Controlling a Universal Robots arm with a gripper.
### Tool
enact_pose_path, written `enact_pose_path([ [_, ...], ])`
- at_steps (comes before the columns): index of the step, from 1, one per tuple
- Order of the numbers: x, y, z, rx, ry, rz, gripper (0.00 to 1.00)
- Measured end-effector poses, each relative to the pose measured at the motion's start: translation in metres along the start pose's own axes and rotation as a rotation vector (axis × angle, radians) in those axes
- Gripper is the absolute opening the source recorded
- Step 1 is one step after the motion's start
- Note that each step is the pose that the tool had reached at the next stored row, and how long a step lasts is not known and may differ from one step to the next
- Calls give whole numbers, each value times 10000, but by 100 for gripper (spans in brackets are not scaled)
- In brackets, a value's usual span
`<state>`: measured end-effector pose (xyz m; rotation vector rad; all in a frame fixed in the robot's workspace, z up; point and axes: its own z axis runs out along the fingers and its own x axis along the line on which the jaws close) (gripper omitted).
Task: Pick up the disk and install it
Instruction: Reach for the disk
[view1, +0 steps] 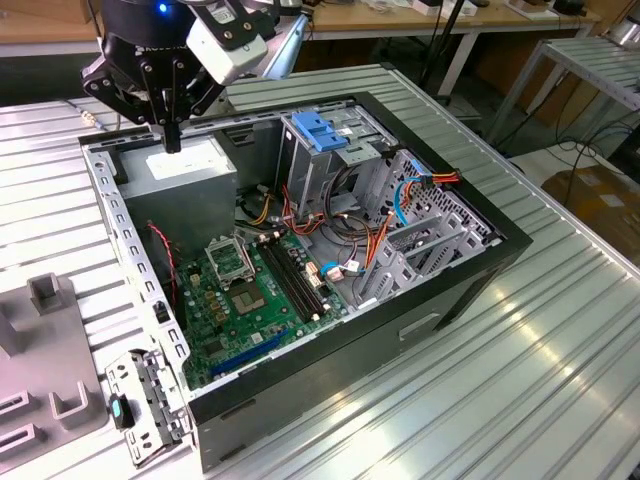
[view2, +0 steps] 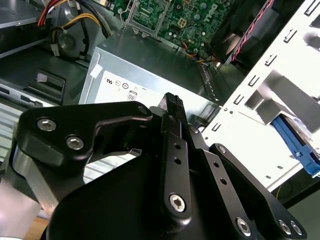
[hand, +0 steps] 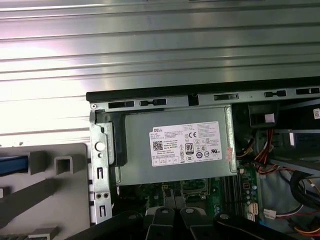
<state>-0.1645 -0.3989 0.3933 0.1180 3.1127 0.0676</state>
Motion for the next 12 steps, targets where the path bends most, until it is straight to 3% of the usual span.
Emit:
enact_pose_path([
  [12, 73, -6, -2, 0, 0, 0, 11],
])
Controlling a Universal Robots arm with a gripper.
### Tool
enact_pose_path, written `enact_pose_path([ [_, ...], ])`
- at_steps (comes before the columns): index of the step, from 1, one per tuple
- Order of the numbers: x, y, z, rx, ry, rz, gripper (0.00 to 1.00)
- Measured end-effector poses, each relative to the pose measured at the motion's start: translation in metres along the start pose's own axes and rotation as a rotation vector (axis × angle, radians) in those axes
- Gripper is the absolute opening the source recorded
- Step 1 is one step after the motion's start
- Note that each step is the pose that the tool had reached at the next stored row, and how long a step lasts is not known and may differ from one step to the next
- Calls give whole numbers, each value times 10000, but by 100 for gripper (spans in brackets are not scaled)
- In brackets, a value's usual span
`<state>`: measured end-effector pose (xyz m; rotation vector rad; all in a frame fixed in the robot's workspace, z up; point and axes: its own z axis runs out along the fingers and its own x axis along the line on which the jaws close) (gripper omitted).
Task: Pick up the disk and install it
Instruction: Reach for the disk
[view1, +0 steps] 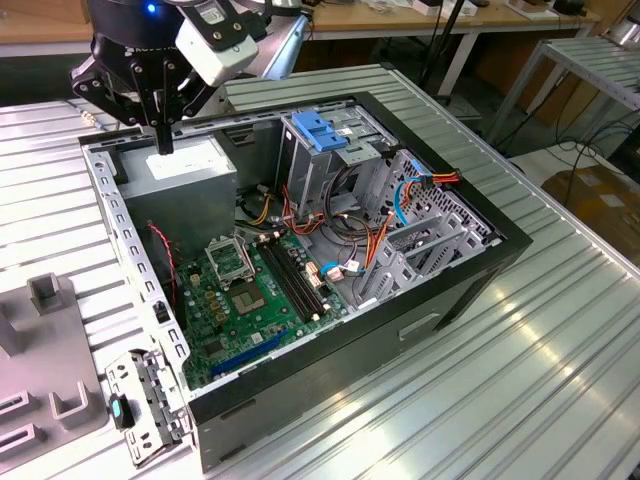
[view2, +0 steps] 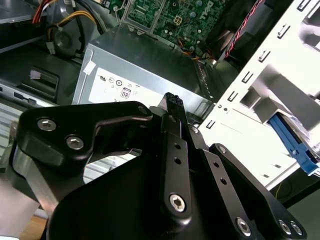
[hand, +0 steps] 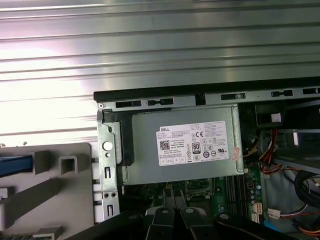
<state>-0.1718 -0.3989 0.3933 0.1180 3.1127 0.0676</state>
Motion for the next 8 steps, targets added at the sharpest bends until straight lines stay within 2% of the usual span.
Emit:
enact_pose_path([
  [8, 32, -2, -1, 0, 0, 0, 11],
])
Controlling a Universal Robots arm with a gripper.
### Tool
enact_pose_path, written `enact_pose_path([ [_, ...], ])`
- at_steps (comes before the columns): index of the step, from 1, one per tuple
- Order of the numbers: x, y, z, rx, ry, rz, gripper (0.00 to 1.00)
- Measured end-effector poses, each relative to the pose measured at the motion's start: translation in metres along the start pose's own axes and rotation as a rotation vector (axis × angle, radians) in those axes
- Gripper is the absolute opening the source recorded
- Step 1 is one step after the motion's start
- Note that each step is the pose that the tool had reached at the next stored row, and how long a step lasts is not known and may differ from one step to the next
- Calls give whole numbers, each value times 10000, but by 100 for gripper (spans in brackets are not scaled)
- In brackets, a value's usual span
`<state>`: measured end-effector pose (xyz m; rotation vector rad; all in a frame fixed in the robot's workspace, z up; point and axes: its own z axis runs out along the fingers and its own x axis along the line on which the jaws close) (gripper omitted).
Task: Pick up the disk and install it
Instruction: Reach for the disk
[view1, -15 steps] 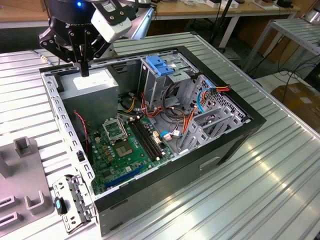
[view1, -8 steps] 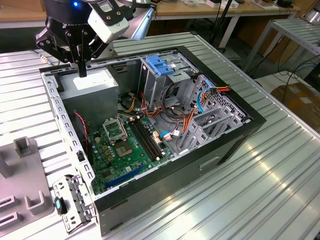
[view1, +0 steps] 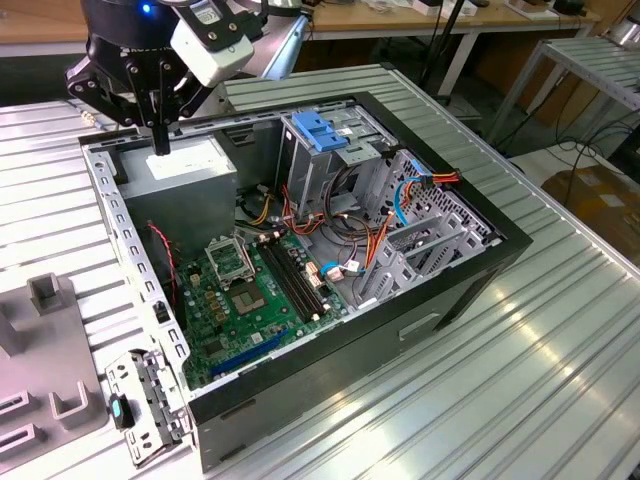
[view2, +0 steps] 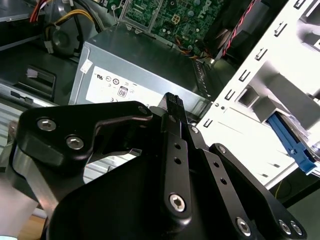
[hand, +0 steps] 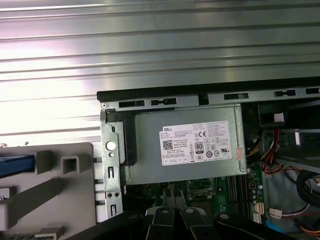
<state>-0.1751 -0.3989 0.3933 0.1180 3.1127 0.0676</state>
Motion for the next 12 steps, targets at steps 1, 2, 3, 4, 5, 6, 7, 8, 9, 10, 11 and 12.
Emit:
enact_pose_path([
  [1, 4, 0, 0, 0, 0, 0, 11],
  [2, 9, -1, 0, 0, 0, 0, 11],
  [3, 12, -1, 0, 0, 0, 0, 11],
  [4, 17, -1, 0, 0, 0, 0, 11],
  [5, 21, -2, 0, 0, 0, 0, 11],
  [6, 29, -2, -1, 0, -1, 0, 11],
  [7, 32, -3, -1, 0, 0, 0, 11],
  [8, 36, -3, -1, 0, 0, 0, 11],
  [9, 39, -3, -1, 0, 0, 0, 11],
  [10, 44, -3, -1, 0, 0, 0, 11],
  [11, 47, -4, -1, 0, 0, 0, 11],
  [12, 50, -4, -1, 0, 0, 0, 11],
])
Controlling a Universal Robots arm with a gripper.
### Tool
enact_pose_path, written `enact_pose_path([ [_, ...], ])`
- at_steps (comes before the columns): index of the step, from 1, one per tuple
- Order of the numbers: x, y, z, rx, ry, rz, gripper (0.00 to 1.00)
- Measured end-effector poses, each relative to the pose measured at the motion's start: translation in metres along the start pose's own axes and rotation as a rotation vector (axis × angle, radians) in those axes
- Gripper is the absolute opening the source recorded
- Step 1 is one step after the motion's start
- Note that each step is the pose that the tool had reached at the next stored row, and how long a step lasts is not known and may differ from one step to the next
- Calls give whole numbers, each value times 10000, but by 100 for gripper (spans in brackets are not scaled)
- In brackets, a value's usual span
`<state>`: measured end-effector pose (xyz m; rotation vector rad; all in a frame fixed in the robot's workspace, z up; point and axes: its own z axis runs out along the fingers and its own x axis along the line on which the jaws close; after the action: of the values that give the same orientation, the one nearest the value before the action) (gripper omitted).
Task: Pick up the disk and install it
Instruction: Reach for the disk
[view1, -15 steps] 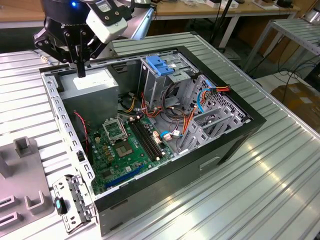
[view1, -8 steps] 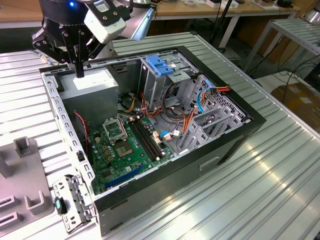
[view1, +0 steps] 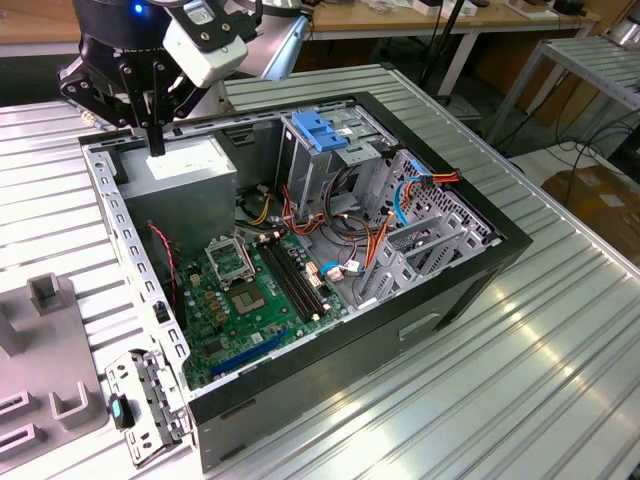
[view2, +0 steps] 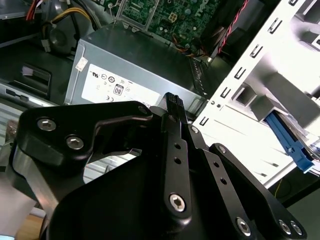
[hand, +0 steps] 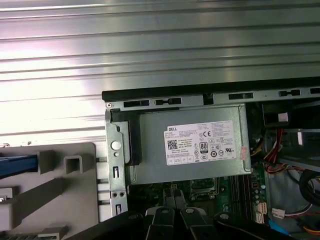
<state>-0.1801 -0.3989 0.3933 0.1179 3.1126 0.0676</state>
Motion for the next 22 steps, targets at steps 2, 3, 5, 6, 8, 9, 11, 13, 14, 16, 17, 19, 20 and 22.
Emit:
enact_pose_path([
  [2, 9, -1, 0, 0, 0, 1, 11],
  [3, 14, -1, -1, 0, 0, 0, 11],
  [5, 24, -2, -1, 0, 1, 1, 11],
  [6, 30, -2, -1, 0, 0, 0, 11],
  [8, 39, -3, -1, 0, 0, 0, 11],
  [9, 43, -3, -1, 0, 0, 0, 11],
  [11, 52, -4, -2, 0, 0, 0, 11],
  [13, 61, -4, -2, 0, 0, 0, 11],
  [14, 65, -5, -2, 0, 0, 0, 11],
  [16, 75, -5, -2, 0, 0, 0, 11],
  [17, 78, -6, -2, 1, 1, 0, 11],
  [19, 85, -6, -2, 0, 0, 0, 11],
  [20, 89, -7, -3, 0, 0, 1, 11],
  [22, 96, -7, -3, 0, 0, 1, 11],
])
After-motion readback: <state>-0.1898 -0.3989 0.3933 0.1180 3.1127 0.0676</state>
